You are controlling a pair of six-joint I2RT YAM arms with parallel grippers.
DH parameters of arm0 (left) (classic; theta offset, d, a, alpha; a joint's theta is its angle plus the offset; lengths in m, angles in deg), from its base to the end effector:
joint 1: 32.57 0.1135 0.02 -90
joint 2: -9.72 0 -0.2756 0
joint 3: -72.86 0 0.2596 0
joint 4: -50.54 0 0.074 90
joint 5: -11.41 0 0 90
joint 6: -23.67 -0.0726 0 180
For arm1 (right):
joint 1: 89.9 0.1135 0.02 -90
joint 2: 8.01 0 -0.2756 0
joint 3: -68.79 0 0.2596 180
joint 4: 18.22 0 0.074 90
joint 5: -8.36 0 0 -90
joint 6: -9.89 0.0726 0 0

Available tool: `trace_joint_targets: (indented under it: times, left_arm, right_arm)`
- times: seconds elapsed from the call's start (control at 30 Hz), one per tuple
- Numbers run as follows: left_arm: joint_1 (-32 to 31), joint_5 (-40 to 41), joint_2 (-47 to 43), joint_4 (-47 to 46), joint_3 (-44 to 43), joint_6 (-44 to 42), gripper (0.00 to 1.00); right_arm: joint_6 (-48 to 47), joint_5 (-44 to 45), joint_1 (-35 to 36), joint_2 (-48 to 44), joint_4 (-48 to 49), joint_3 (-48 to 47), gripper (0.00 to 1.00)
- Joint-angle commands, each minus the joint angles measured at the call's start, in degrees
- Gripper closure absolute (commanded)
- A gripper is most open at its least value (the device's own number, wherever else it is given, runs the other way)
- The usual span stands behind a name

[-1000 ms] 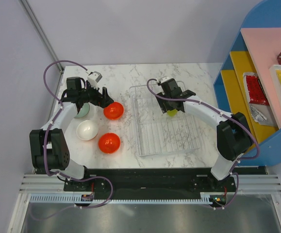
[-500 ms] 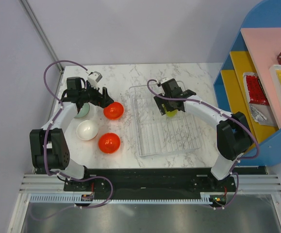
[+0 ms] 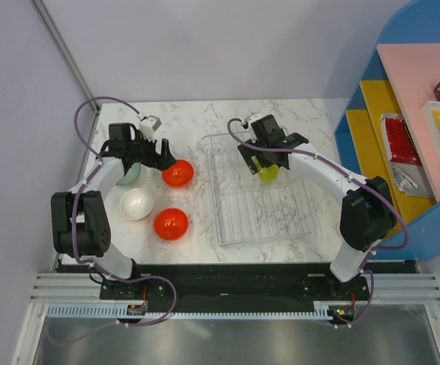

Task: Load the bowls into the dish rack

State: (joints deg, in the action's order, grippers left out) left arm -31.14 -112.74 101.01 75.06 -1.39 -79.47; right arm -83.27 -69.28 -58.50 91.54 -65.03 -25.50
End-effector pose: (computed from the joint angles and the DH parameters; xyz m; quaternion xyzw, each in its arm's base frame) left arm 0.3756 -0.0314 0.2240 0.2088 0.8549 -0.2159 0.4229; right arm 0.3609 0.2021 0.2472 -0.2459 0.9082 -0.0199 0.3382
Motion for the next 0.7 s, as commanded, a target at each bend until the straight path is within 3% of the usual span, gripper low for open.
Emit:
trace_joint_targets:
  times: [0.0, 0.13, 0.43, 0.67]
  left_arm:
    - [0.15, 3.13, 2.66, 2.28, -3.10, -2.50, 0.05]
    - [0.15, -0.03, 1.53, 8.68, -3.63, -8.18, 0.08]
    - [0.06, -6.01, -11.47, 19.33, 6.91, -26.90, 0.11]
    - [0.06, -8.83, -13.77, 32.86, 10.08, -39.40, 0.14]
  right_arm:
    - [-2.82, 2.23, 0.24, -3.83, -0.03, -5.20, 0.02]
    - [-3.96, 2.14, 0.24, -6.55, 0.14, -6.44, 0.02]
    - [-5.81, 0.65, 0.24, -9.19, 0.23, -5.73, 0.02]
    - [-5.98, -0.93, 0.24, -9.46, 0.32, -4.59, 0.02]
